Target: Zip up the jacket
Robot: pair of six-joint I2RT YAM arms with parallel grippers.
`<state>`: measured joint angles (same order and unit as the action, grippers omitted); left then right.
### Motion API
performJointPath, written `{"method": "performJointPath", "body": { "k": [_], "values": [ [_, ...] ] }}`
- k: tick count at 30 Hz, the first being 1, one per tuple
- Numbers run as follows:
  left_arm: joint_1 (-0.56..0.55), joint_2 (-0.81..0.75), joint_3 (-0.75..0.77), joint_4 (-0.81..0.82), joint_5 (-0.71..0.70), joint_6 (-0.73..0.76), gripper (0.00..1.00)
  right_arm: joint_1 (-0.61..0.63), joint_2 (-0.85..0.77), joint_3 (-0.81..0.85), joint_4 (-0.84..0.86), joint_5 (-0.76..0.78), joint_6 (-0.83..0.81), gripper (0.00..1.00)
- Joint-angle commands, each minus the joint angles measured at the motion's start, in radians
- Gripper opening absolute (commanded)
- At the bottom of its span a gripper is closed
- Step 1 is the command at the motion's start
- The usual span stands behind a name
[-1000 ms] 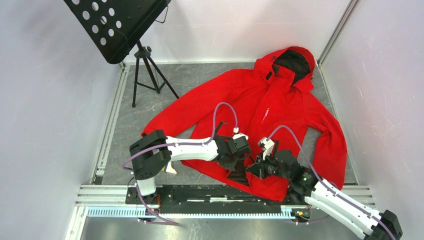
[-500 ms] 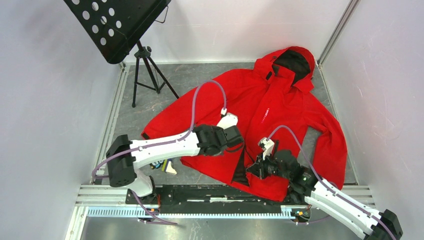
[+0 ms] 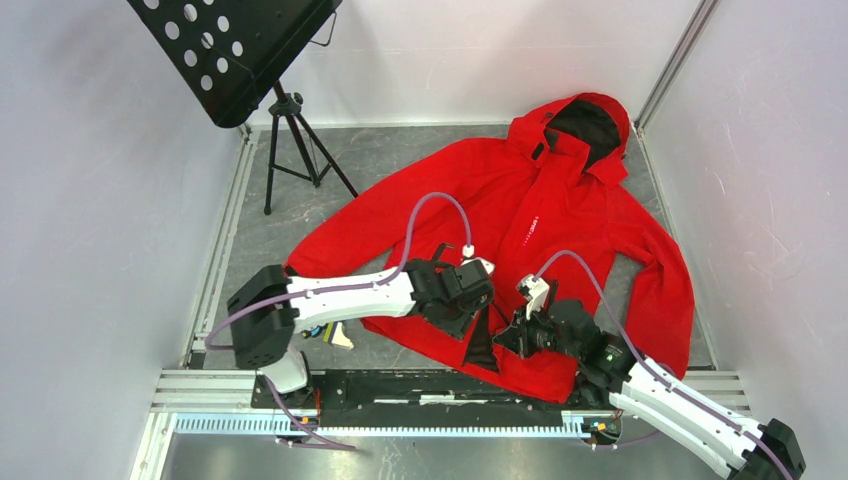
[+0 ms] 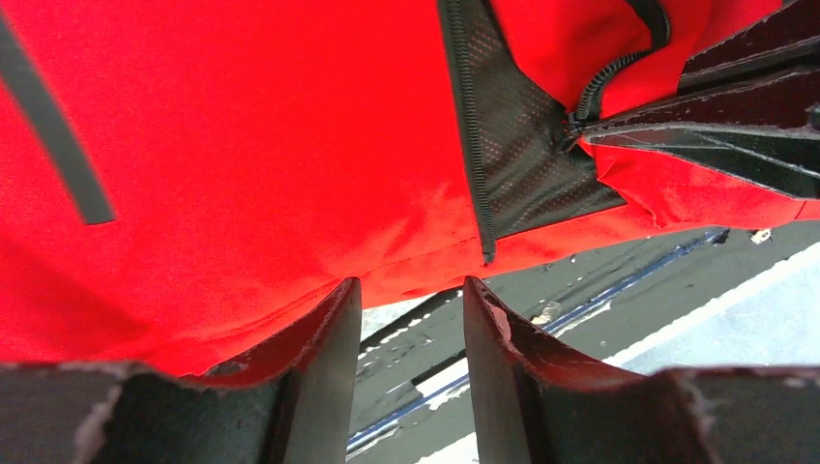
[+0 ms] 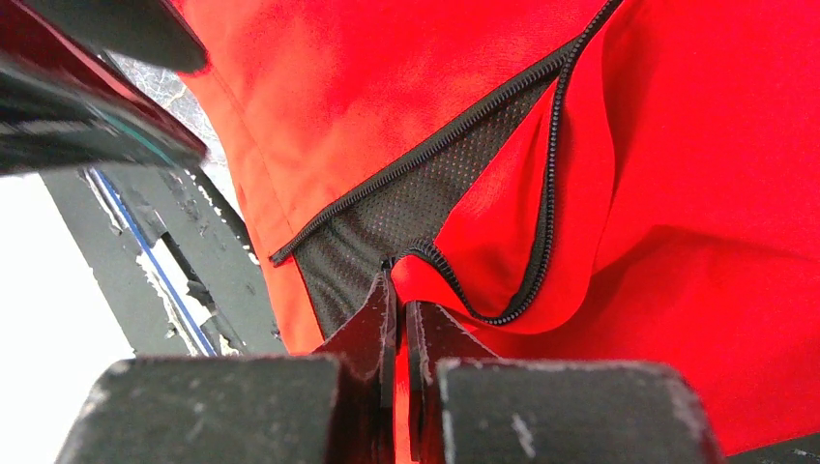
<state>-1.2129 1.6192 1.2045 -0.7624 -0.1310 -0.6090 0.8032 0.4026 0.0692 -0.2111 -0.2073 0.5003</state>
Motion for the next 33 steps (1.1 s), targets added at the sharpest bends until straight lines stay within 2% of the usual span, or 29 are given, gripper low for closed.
{"method": "performJointPath", "body": {
  "k": [1, 6, 13, 19, 25, 33],
  "values": [
    [-0.005, 0.077, 0.017, 0.082, 0.126, 0.033, 0.52, -0.001, 0.002, 0.006, -0.097, 0.029, 0.002, 0.0],
    [-0.026, 0.146, 0.03, 0.09, 0.06, 0.019, 0.6, -0.001, -0.002, 0.006, -0.104, 0.034, 0.004, 0.0],
    [-0.071, 0.22, 0.045, 0.071, -0.015, 0.005, 0.58, 0.0, -0.002, 0.009, -0.105, 0.037, 0.004, 0.0],
    [-0.086, 0.245, 0.042, 0.071, -0.047, -0.023, 0.6, 0.0, -0.012, 0.005, -0.106, 0.043, 0.008, 0.0],
    [-0.092, 0.214, 0.042, 0.085, -0.056, -0.038, 0.7, 0.0, -0.02, 0.0, -0.11, 0.037, 0.009, 0.0],
    [-0.094, 0.248, 0.043, 0.093, -0.073, -0.057, 0.66, 0.0, -0.02, 0.0, -0.109, 0.04, 0.007, 0.0]
  ]
}}
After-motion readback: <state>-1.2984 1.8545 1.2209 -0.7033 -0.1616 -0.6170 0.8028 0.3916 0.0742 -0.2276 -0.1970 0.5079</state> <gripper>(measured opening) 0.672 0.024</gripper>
